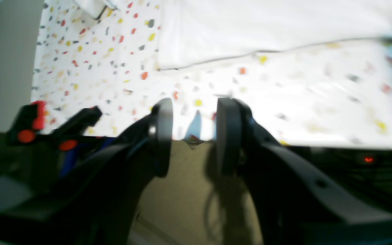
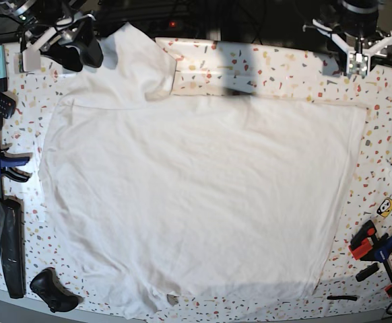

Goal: Fold the T-shirt properly
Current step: 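Lower both grippers toward the shirt's shoulder corners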

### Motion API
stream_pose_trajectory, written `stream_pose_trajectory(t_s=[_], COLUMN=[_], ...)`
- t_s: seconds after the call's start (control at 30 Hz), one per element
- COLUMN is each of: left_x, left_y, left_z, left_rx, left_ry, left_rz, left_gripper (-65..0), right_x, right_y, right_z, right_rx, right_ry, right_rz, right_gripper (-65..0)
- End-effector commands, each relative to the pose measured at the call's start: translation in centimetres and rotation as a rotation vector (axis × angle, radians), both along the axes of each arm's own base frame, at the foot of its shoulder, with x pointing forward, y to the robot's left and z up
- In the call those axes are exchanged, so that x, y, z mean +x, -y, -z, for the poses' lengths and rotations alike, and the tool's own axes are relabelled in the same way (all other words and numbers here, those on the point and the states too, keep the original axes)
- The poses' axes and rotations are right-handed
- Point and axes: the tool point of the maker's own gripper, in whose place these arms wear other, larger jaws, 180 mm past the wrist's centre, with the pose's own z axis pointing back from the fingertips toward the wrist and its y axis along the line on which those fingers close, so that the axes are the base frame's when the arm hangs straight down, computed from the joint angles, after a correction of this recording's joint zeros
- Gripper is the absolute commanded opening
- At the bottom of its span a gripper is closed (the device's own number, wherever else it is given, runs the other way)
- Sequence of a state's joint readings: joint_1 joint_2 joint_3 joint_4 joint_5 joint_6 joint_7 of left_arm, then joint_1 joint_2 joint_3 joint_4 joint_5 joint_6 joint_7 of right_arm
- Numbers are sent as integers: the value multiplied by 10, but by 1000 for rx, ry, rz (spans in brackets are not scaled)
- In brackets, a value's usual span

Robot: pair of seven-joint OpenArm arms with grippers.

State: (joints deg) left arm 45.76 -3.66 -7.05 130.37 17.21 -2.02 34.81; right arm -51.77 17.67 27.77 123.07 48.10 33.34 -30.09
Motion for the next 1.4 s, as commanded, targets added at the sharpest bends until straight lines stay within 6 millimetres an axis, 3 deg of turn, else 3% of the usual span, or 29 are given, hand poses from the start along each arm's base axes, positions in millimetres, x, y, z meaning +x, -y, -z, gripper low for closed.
stream_pose_trajectory(t_s=[0.0, 0.17, 0.33, 0.63, 0.83, 0.93, 1.13, 1.37], left_x=[6, 20, 20, 20, 20, 20, 20, 29], left_y=[-3, -7, -7, -7, -7, -7, -7, -3], left_z=[-8, -11, -12, -12, -12, -12, -12, -21], left_rx=[19, 19, 19, 19, 19, 19, 19, 14], left_ry=[21, 33, 33, 37, 37, 37, 38, 98], left_rz=[-8, -34, -34, -33, -33, -32, -33, -10], left_gripper=[-445, -444, -444, -444, -444, -444, -444, -450], right_x=[1, -4, -13, -1, -4, 1, 14, 7], right_y=[2, 19, 42, 53, 57, 52, 17, 5], right_z=[-5, 14, 48, 80, 102, 107, 108, 121], right_rx=[-4, 28, 132, 218, 254, 290, 394, 369], right_ry=[16, -41, -115, -148, -196, -212, -226, -254], right_rz=[10, 98, 223, 246, 298, 301, 240, 249], right_gripper=[-338, -338, -338, -338, -338, -338, -338, -338])
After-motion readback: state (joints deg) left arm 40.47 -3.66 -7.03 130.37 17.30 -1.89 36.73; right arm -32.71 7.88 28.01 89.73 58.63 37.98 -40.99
